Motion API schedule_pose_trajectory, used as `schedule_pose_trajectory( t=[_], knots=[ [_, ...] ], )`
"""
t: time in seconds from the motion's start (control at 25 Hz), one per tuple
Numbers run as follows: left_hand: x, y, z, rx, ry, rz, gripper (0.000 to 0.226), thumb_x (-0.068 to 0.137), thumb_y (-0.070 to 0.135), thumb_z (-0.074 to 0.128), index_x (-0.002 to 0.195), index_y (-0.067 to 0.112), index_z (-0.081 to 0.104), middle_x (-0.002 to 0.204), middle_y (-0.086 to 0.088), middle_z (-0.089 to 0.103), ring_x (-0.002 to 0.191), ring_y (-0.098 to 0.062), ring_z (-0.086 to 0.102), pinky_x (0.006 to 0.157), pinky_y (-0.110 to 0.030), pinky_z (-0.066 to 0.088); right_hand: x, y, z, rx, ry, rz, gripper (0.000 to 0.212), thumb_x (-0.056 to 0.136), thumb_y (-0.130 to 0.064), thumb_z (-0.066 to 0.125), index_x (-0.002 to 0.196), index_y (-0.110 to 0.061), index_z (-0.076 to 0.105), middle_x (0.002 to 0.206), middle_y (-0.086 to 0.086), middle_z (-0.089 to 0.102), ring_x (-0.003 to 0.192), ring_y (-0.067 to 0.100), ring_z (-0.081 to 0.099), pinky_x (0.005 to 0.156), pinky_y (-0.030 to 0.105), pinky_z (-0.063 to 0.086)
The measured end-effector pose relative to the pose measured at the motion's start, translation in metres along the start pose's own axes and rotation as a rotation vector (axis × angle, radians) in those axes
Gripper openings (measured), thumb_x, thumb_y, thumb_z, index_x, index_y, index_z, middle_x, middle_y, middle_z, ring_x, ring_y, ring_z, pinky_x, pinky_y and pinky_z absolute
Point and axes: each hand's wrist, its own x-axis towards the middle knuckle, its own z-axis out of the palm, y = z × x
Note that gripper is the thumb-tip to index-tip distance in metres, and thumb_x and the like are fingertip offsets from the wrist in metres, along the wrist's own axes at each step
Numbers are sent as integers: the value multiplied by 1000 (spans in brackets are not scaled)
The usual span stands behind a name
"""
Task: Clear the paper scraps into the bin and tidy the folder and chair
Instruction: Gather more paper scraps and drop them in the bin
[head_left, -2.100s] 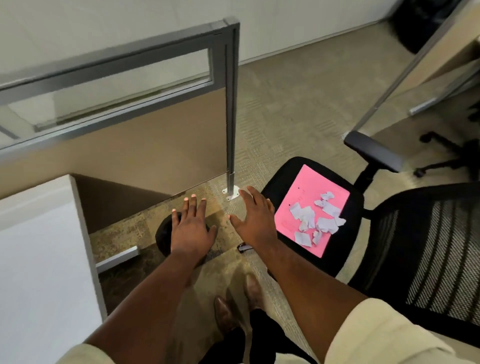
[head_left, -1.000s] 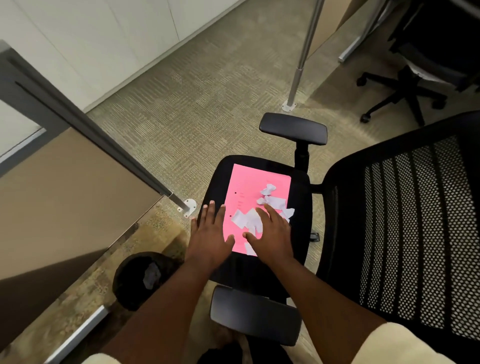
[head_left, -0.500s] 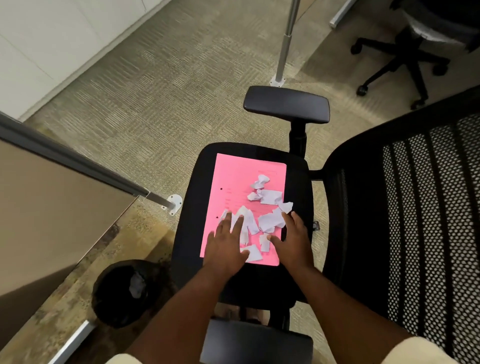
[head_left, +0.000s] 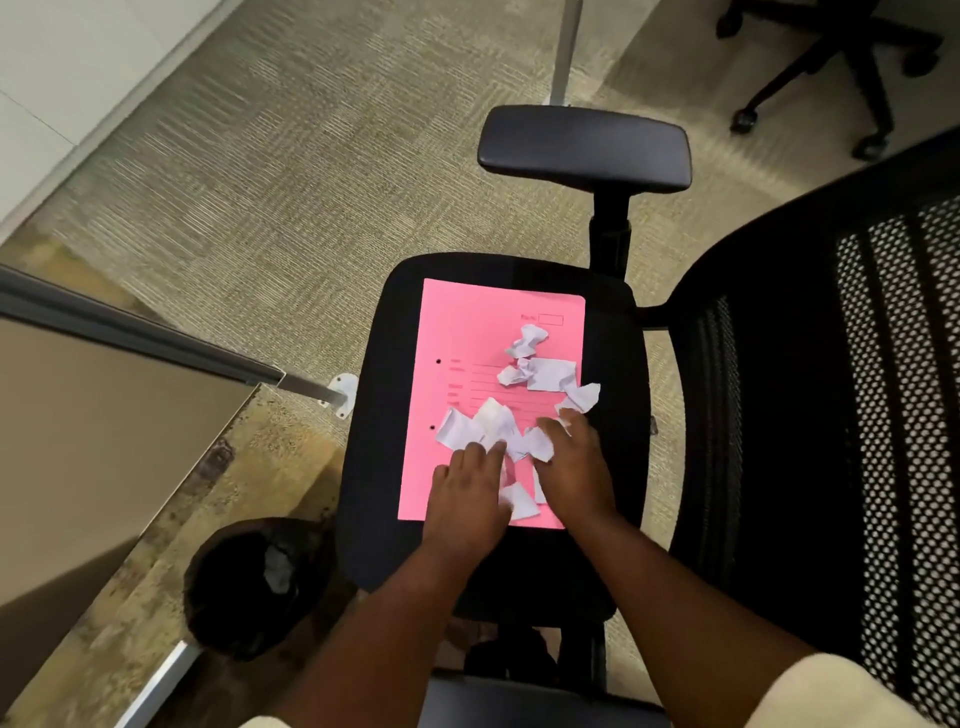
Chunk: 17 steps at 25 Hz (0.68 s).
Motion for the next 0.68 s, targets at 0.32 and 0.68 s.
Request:
schedule_pose_trajectory(
  t=[0.32,0.68],
  knots=[
    [16,-4,-33,68,193,-83,75,86,45,63,151,28,28,162,-8,21,146,-30,26,112,-53,30,-2,-11,-14,218,91,-30,24,79,7,66,95,-9,66,107,8,60,93,26,60,77,35,52],
    [53,16,-36,171,-118,21,90,89,42,67,154,45,5,167,-4,-7,153,-36,3,114,-62,24,-18,4,-44,272,191,-5,16,86,-8,72,102,-10,70,108,8,67,99,24,62,80,36,54]
  ],
)
